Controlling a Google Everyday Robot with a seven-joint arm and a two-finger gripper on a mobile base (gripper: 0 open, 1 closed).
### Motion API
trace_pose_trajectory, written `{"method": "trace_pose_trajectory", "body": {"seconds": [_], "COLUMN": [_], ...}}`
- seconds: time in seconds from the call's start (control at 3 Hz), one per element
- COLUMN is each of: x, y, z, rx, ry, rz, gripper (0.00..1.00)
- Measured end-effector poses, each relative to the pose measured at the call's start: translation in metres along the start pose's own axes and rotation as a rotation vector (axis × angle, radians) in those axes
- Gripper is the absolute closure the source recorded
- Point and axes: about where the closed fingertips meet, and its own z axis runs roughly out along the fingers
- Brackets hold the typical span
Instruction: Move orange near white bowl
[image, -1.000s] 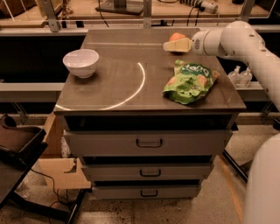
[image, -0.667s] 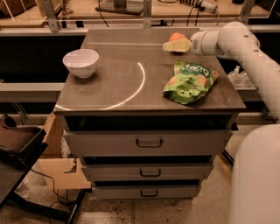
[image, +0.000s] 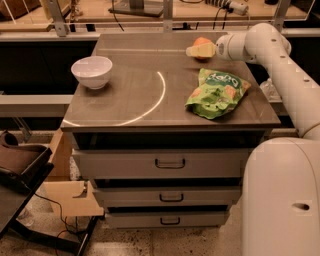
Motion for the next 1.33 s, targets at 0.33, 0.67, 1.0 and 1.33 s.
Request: {"method": "trace_pose_trajectory", "body": {"seconds": [0.33, 0.67, 1.0, 1.33], "x": [0.000, -0.003, -0.007, -0.009], "y": [-0.006, -0.006, -0.005, -0.003], "z": [0.008, 0.017, 0.026, 0.033], "rx": [0.006, 0.006, 0.007, 0.008], "ry": [-0.007, -0.022, -0.034, -0.041], "rz": [0.011, 0.016, 0.007, -0.003], "gripper": [0.00, 0.00, 0.18, 0.41]}}
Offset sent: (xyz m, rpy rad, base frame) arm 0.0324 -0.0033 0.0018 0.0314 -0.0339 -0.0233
